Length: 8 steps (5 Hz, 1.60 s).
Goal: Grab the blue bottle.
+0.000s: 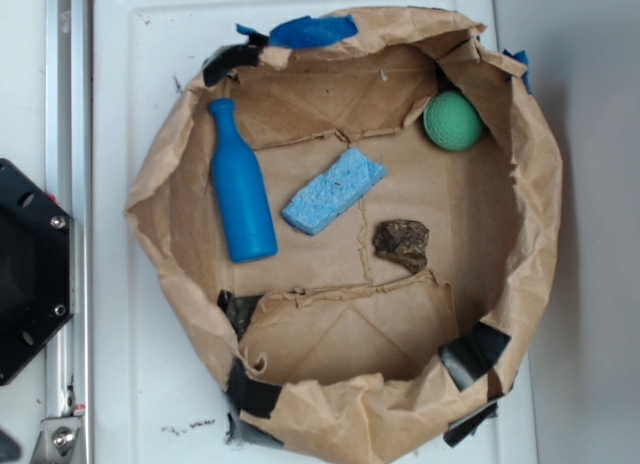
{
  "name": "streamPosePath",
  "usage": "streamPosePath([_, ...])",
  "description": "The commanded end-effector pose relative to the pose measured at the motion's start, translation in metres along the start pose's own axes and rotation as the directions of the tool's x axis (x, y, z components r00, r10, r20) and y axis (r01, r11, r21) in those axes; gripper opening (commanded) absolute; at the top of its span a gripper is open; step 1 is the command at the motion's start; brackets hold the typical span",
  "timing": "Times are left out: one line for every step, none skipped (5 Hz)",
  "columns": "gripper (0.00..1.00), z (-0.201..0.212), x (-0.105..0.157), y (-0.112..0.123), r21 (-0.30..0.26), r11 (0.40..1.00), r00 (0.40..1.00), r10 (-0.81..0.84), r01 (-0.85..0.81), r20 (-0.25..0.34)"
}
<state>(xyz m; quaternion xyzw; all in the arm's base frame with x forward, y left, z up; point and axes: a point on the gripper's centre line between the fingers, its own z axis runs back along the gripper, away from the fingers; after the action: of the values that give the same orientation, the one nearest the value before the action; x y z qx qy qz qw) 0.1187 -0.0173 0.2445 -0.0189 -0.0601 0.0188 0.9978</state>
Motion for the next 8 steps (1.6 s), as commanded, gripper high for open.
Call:
streamPosePath([1.00,0.000,0.000,0.000,0.000,1.000,1.000,0.000,0.000,0.000])
streamPosePath([1.00,-0.004,0.026,-0.001,-0.020,0.999,0.999,0.038,-0.038,-0.007])
streamPosePath([1.00,-0.009,0.076,0.008,-0.027,0.997,0.997,0.069,-0.070,-0.027])
streamPosePath([1.00,-0.021,0.125,0.009,-0.036,0.996,0.996,0.075,-0.076,-0.039])
streamPosePath([1.00,-0.031,0.175,0.012,-0.038,0.997,0.997,0.072,-0.073,-0.037])
streamPosePath([1.00,-0.042,0.215,0.014,-0.062,0.998,0.999,-0.008,0.005,-0.033])
streamPosePath([1.00,-0.048,0.203,0.019,-0.097,0.963,0.967,-0.254,0.252,-0.009])
streamPosePath([1.00,-0.048,0.203,0.019,-0.097,0.963,0.967,-0.254,0.252,-0.009])
